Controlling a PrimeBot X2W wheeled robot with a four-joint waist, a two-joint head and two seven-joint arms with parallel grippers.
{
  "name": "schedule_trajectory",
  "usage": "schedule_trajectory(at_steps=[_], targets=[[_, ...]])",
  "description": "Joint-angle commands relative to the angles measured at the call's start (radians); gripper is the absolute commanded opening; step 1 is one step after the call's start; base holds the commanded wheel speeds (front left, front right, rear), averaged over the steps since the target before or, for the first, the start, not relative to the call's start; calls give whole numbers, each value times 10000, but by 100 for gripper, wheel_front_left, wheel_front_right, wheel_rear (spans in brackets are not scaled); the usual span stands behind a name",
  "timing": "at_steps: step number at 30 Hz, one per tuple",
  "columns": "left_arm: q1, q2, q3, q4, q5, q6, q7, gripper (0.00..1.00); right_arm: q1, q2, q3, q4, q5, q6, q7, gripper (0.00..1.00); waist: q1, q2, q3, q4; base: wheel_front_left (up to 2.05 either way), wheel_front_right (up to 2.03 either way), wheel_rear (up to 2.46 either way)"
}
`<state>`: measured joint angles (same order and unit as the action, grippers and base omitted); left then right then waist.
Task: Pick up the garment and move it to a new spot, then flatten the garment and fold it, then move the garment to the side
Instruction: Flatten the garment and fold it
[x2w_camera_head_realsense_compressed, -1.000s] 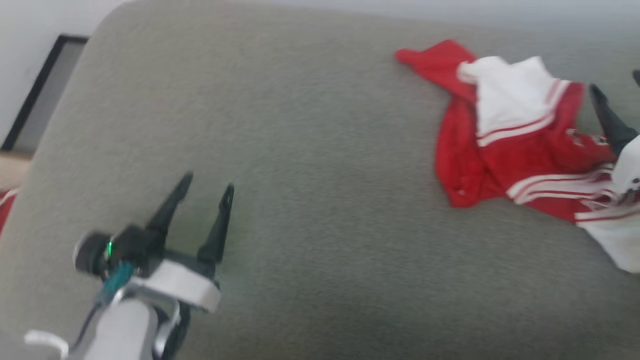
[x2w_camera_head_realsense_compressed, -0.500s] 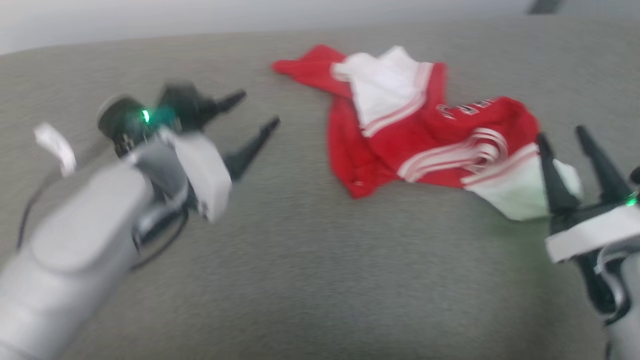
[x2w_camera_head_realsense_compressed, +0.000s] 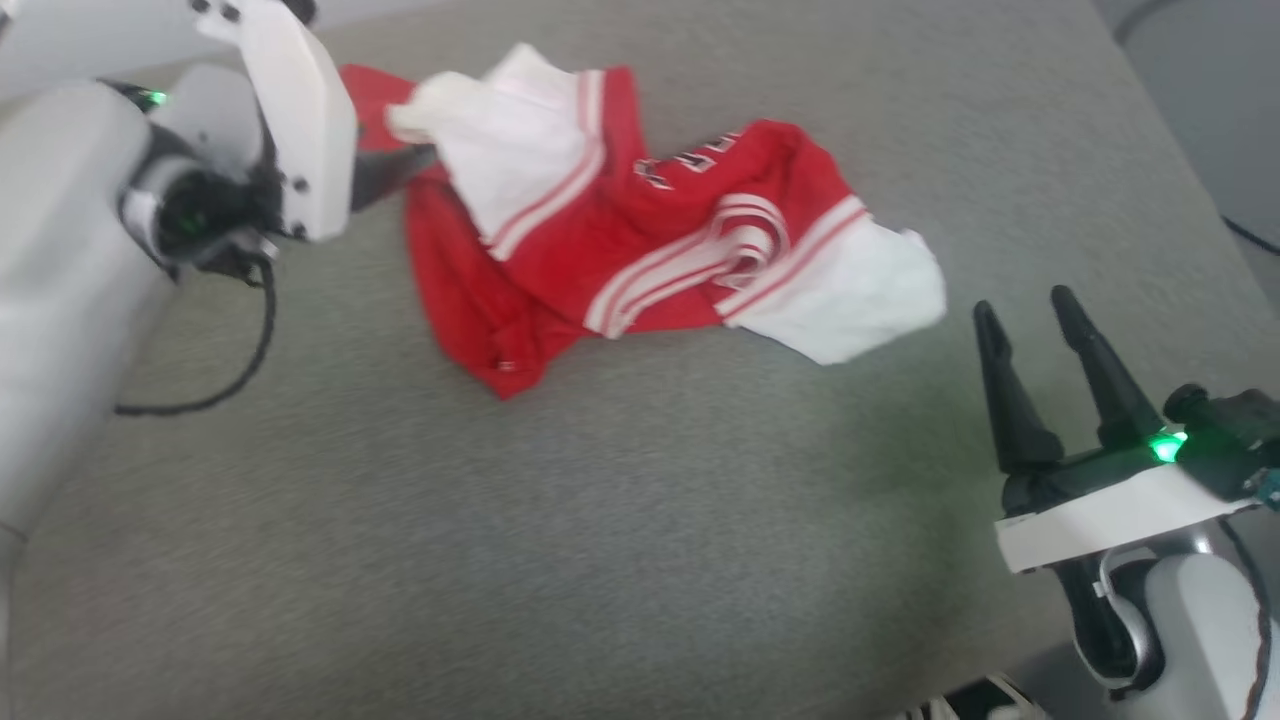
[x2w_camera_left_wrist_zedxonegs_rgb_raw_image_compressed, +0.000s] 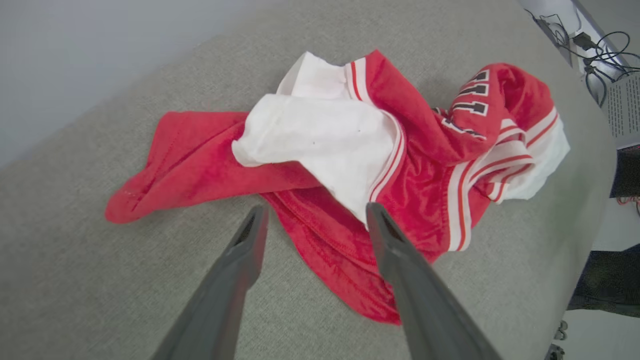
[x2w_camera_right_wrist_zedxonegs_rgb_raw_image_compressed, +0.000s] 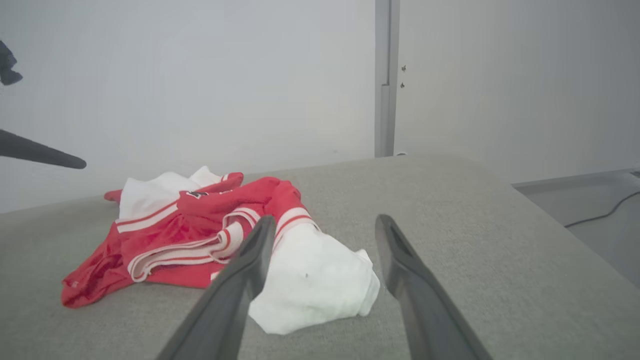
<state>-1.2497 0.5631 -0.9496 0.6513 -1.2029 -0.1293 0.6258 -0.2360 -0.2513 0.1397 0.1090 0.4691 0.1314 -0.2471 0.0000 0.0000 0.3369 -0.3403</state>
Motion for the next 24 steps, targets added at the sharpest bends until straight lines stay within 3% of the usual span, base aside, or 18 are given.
schedule_trajectory(at_steps=[1,6,11,12,13,15,16,18,19,24], targets=[[-200,-37,-2,275,-244,-15,242,100,43,109,43,-42,-38,-14,-3,100,0,0,391,-521,0,0,0],[-662,-346,99,1120,-912,-15,1149,100,60,201,178,-105,-144,-14,-23,100,0,0,530,-782,0,0,0],[-670,-397,-74,1218,-901,-15,876,100,-97,216,323,-127,-212,-14,-9,100,0,0,620,-857,0,0,0],[-679,-403,-76,1265,-915,-15,773,95,-124,194,350,-142,-222,-14,1,100,0,0,631,-852,0,0,0],[-681,-425,-175,1233,-913,-15,653,61,-159,147,353,-167,-244,-14,38,100,0,0,649,-834,0,0,0],[-644,-425,-225,1098,-1000,-15,495,41,-189,123,359,-208,-242,-14,69,100,0,0,666,-814,0,0,0],[-593,-454,-190,1069,-1092,-15,397,22,-196,106,347,-229,-245,-14,68,100,0,0,686,-788,0,0,0],[-625,-467,-286,1010,-1015,-15,138,4,-260,103,348,-284,-272,-14,71,100,0,0,753,-724,0,0,0],[-646,-474,-348,968,-975,-15,44,0,-288,93,370,-313,-300,-14,80,100,0,0,793,-694,0,0,0],[-756,-440,-605,821,-966,-15,-366,0,-337,115,348,-469,-421,-14,179,100,0,0,922,-508,0,0,0]])
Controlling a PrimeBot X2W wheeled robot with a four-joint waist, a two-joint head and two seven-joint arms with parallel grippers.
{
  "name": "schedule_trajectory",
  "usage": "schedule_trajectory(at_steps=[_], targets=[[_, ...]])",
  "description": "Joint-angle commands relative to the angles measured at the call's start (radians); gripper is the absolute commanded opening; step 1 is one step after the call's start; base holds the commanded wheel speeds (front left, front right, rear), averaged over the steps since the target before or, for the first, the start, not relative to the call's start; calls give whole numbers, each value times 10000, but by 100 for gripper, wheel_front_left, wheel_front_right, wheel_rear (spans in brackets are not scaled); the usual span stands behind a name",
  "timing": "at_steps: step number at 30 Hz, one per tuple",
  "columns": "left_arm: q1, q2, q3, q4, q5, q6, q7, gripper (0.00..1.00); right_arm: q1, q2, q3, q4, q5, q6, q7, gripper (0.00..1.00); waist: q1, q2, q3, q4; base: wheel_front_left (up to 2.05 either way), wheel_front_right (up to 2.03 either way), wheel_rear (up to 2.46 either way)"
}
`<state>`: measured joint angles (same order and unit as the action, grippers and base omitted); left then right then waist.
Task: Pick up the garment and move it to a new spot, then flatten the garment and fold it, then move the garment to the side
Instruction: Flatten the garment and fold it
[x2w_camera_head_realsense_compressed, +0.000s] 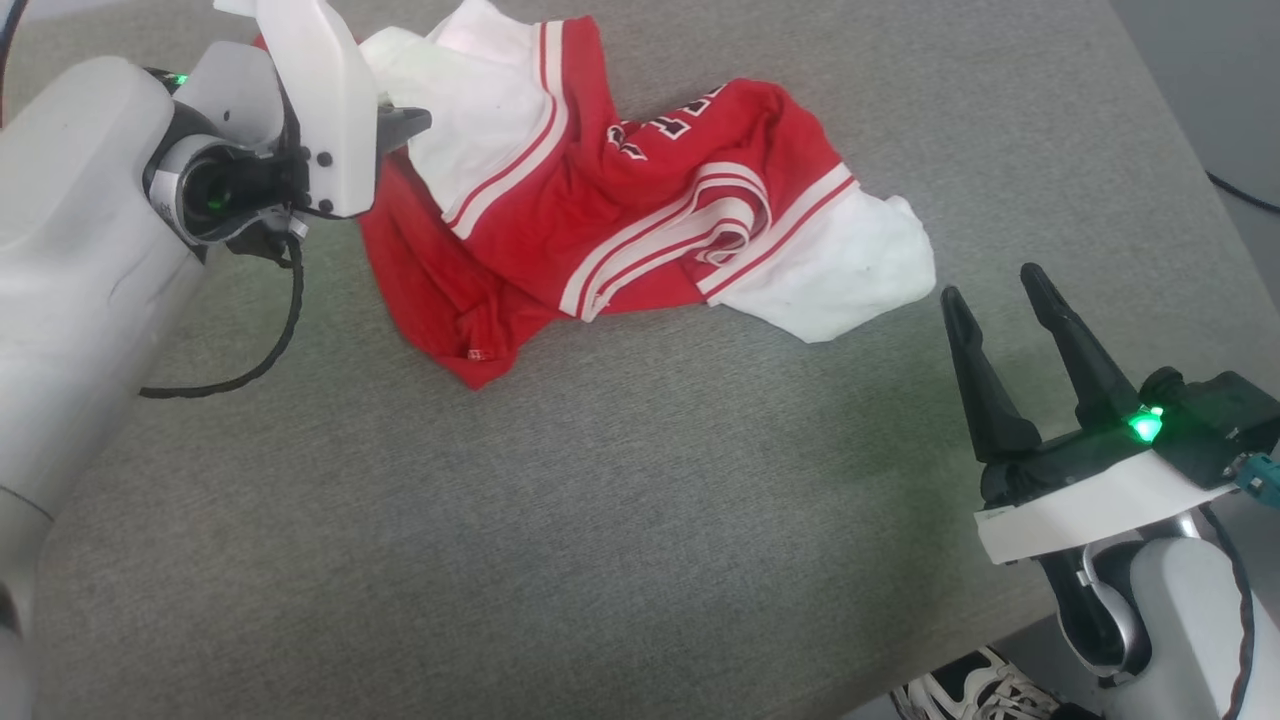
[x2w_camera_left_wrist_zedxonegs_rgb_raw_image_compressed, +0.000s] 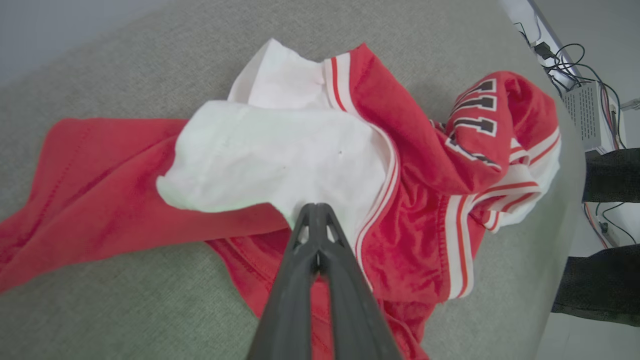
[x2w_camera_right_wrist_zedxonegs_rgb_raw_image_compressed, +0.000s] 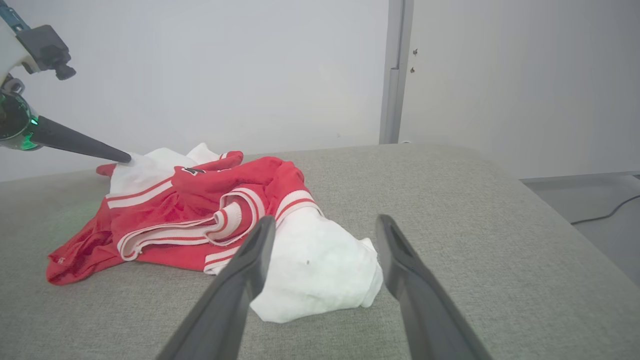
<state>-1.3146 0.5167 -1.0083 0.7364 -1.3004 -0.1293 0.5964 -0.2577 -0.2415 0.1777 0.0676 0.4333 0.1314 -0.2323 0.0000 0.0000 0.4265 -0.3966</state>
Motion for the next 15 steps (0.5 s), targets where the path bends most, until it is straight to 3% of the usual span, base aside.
schedule_trajectory(at_steps=[1,6,7,8,9,10,15], targets=[[-104,69,-70,-54,-3,-15,-144,0,-126,9,-42,-81,-78,-14,44,100,0,0,17,109,0,0,0],[-68,224,-183,-129,-292,-15,-384,0,-181,-48,-92,-222,-160,-14,230,100,0,0,-51,351,0,0,0],[-85,249,-214,-121,-362,-15,-389,11,-199,-53,-94,-246,-168,-14,250,100,0,0,-55,379,0,0,0],[-121,262,-247,-120,-396,-15,-385,37,-207,-51,-90,-256,-178,-14,282,100,0,0,-56,400,0,0,0],[-162,271,-282,-99,-446,-15,-379,56,-227,-40,-93,-277,-181,-14,317,100,0,0,-48,411,0,0,0],[-195,274,-314,-70,-490,-15,-337,100,-248,-23,-89,-304,-187,-14,317,100,0,0,-33,412,0,0,0],[-308,265,-396,23,-642,-15,-95,100,-244,76,27,-360,-171,-14,313,100,0,0,120,312,0,0,0]])
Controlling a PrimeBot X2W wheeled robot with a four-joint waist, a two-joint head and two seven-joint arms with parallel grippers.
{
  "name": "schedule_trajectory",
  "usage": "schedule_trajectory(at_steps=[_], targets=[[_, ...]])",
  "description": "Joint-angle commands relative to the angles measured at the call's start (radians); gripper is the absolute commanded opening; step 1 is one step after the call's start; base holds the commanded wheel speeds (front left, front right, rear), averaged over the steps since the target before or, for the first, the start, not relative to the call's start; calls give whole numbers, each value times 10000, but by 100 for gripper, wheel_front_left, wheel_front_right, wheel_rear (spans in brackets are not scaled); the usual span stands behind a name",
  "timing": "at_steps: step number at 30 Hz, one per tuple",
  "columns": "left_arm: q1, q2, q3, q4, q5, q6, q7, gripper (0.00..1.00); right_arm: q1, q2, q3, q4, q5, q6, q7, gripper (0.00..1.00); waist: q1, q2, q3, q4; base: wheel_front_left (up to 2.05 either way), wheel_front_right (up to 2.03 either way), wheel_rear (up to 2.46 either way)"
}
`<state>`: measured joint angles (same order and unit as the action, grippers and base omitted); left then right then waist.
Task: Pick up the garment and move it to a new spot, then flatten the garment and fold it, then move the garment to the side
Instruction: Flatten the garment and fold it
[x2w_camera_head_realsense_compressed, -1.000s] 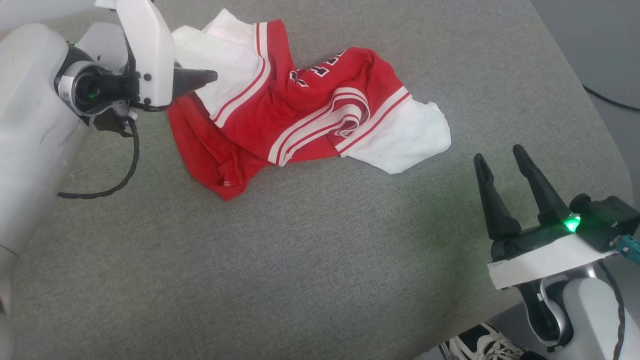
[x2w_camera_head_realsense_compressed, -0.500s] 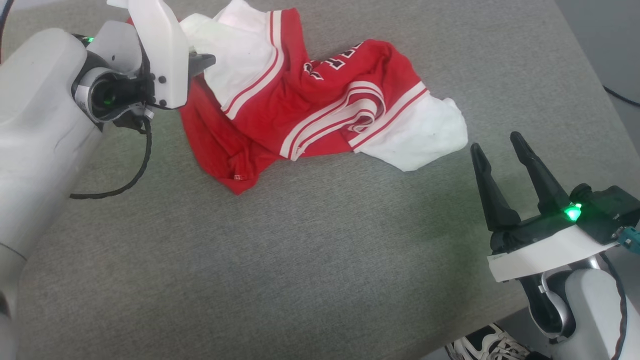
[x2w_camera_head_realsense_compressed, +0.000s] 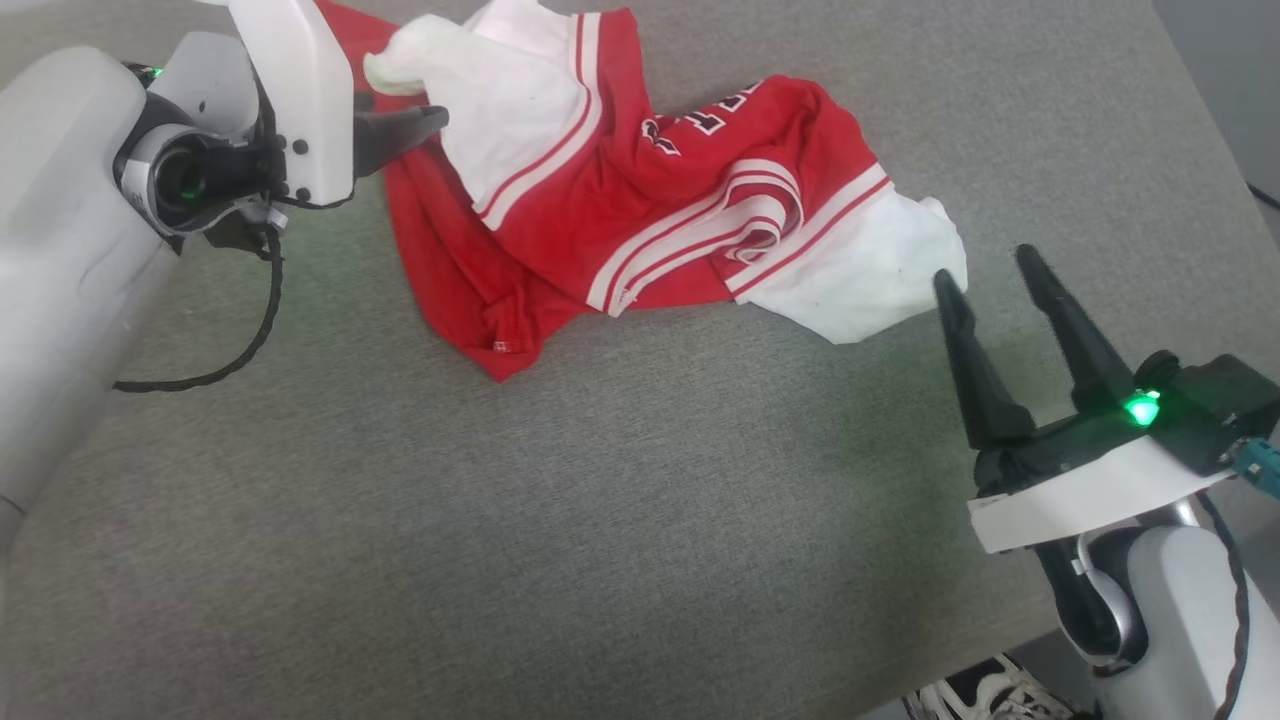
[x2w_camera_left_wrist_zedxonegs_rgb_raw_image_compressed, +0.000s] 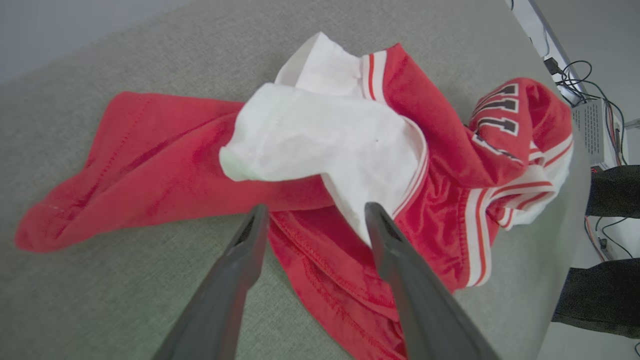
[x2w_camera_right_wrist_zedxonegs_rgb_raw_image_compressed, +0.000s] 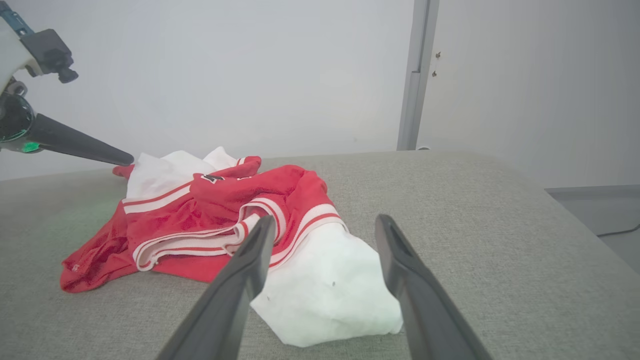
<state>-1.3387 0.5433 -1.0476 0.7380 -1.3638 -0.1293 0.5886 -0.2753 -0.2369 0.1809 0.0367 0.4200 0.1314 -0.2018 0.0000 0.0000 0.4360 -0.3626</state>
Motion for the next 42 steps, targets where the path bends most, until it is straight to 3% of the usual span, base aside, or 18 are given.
schedule_trajectory(at_steps=[1,10,12,14,15,16,21,27,36,42], targets=[[-91,9,-40,47,-69,-15,91,100,-54,41,8,-42,-32,-14,-10,100,0,0,78,-76,0,0,0],[-557,10,-151,318,-369,-15,686,100,10,300,48,169,31,-14,-248,100,0,0,453,-476,0,0,0],[-645,-1,-193,288,-333,-15,641,58,16,329,49,200,23,-14,-297,100,0,0,470,-496,0,0,0],[-718,-26,-187,260,-420,-15,596,42,2,348,58,224,13,-14,-296,100,0,0,471,-493,0,0,0],[-765,-35,-201,218,-418,-15,551,29,-27,352,69,242,1,-14,-306,100,0,0,469,-489,0,0,0],[-802,-37,-215,183,-405,-15,496,0,-62,356,86,249,-8,-14,-313,100,0,0,462,-478,0,0,0],[-702,-111,-228,-5,-566,-15,244,0,-50,268,9,235,-63,-14,-281,100,0,0,320,-168,0,0,0],[-34,253,7,-1177,-1089,-15,-565,0,154,39,-192,106,-92,-14,-83,100,0,0,-240,704,0,0,0],[2520,2246,476,-3944,-1800,-16,-2707,0,624,-304,-532,-340,-144,-14,565,100,0,0,-1169,2067,0,0,0],[4061,3172,672,-4597,-1944,-16,-4052,0,950,-452,-757,-704,-167,-14,988,100,0,0,-1466,2676,0,0,0]])
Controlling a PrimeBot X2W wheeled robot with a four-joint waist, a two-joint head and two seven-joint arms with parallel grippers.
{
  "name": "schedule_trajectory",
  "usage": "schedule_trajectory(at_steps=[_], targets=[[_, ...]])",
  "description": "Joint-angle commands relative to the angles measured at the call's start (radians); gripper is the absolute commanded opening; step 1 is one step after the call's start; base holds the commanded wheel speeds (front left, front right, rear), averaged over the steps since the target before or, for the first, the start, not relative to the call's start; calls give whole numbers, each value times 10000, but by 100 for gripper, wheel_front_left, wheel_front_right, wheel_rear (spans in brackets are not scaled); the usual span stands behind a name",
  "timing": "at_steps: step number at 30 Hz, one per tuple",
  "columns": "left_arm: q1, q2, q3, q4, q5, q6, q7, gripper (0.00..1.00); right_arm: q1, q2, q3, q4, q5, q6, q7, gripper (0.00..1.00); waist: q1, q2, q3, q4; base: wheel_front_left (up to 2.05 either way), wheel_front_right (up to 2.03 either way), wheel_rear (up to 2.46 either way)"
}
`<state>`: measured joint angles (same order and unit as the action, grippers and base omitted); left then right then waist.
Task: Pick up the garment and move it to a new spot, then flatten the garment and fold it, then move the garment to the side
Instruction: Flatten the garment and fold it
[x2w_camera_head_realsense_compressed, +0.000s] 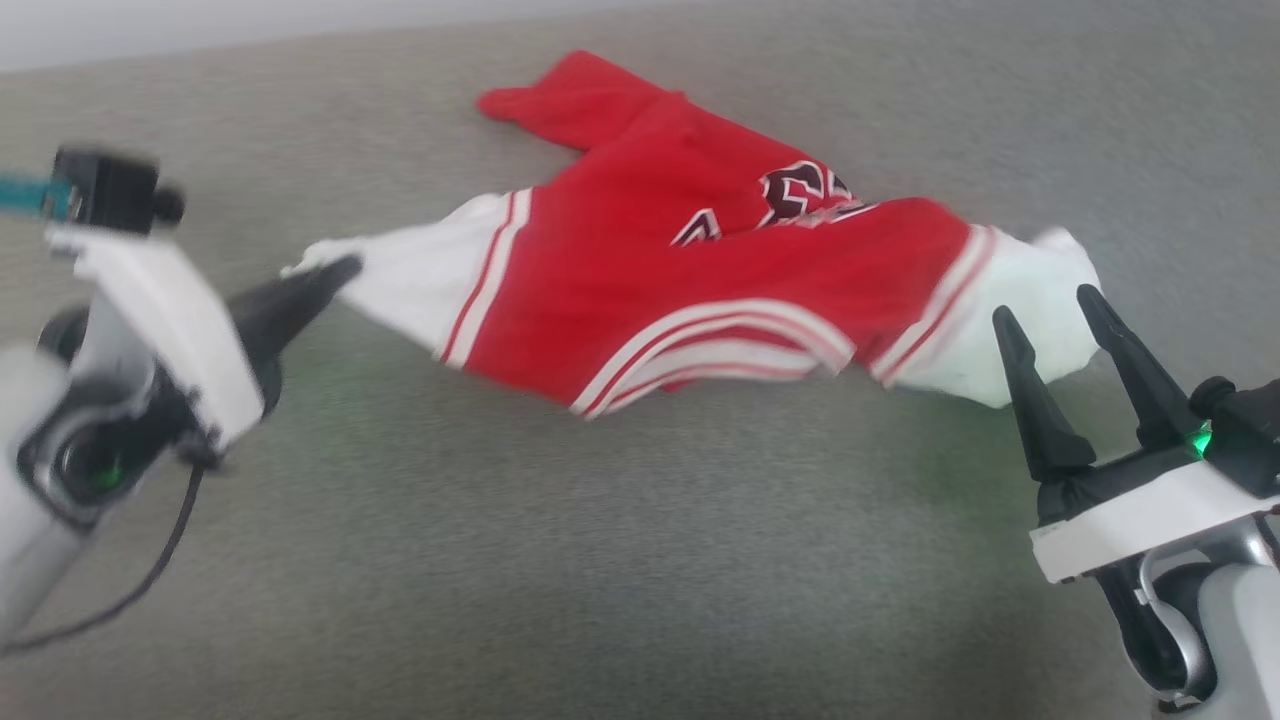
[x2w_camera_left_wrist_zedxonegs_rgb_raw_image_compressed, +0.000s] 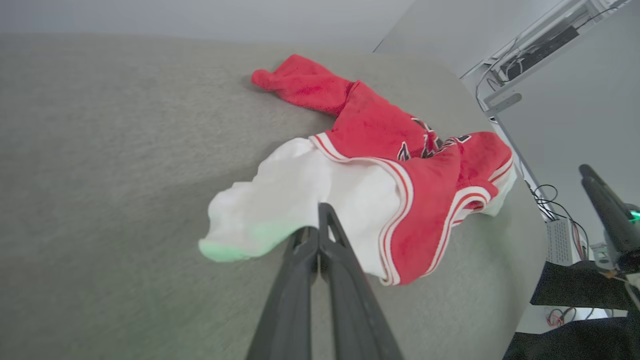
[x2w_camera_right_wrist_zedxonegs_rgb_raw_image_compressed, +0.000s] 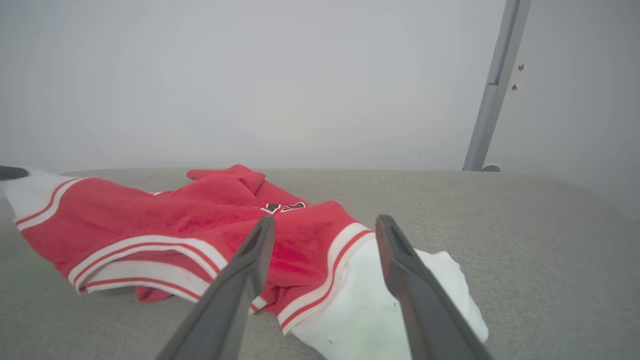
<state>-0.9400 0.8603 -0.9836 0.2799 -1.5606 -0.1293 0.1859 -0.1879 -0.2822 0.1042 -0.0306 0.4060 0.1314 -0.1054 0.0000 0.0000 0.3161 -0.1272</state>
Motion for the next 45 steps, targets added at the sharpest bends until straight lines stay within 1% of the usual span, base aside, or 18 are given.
schedule_trajectory(at_steps=[1,6,9,17,18,19,20,22,24,29,32,35,37,39,41,42,43,45], targets=[[323,112,-6,-64,96,-16,-249,0,122,-26,-18,-121,-6,-14,99,100,0,0,-299,417,0,0,0],[1352,487,-34,7,130,-16,-1213,0,277,-188,-106,-385,-62,-14,448,100,0,0,-431,754,0,0,0],[1737,554,-71,410,266,-16,-1642,0,378,-251,-151,-510,-70,-14,631,100,0,0,-502,870,0,0,0],[2241,12,-313,1638,269,-16,-1915,0,477,-411,-170,-814,-94,-14,978,100,0,0,-637,940,0,0,0],[2235,-11,-402,1864,454,-16,-1939,5,483,-443,-150,-843,-88,-14,1041,100,0,0,-648,937,0,0,0],[2227,-73,-549,2090,687,-16,-1974,16,493,-473,-108,-852,-89,-14,1072,100,0,0,-666,934,0,0,0],[2214,-167,-679,2303,829,-16,-2002,38,503,-516,-60,-866,-96,-14,1147,100,0,0,-686,932,0,0,0],[2185,-386,-789,2661,1065,-16,-2118,86,524,-636,51,-888,-113,-14,1239,100,0,0,-748,937,0,0,0],[2330,-576,-782,2951,984,-16,-2407,100,516,-971,335,-912,-200,-14,1438,100,0,0,-876,951,0,0,0],[2651,-555,-910,3315,1398,-16,-3323,100,421,-1958,1159,-787,-498,-14,1986,100,0,0,-1112,1119,0,0,0],[2887,-797,-756,3478,1725,11,-4144,100,360,-2764,1782,-714,-468,-14,2469,100,0,0,-1213,1327,0,0,0],[3188,-1018,-438,3479,2378,411,-4487,100,215,-3656,2437,-671,-182,-14,3088,100,0,0,-1254,1626,0,0,0],[3322,-1309,428,3188,3230,893,-4526,100,60,-4293,2939,-721,53,-16,3502,100,0,0,-1224,1876,0,0,0],[3994,-1789,1474,2653,4090,1249,-4513,100,-128,-5002,3509,-812,245,-16,3909,100,0,0,-1162,2146,0,0,0],[4624,-2170,2554,1962,5317,1597,-4516,100,-446,-5725,4181,-924,482,-16,4244,100,0,0,-1086,2439,0,0,0],[4958,-2405,2998,1573,5898,1751,-4517,100,-623,-6003,4414,-961,661,-16,4355,100,0,0,-1048,2580,0,0,0],[4958,-2405,2998,1573,5898,1751,-4517,100,-623,-6003,4414,-961,661,-16,4355,100,0,0,-1048,2580,0,0,0],[5674,-2912,3939,838,7088,2054,-4519,100,-962,-6475,4909,-1022,1024,-16,4609,100,0,0,-970,2850,0,0,0]])
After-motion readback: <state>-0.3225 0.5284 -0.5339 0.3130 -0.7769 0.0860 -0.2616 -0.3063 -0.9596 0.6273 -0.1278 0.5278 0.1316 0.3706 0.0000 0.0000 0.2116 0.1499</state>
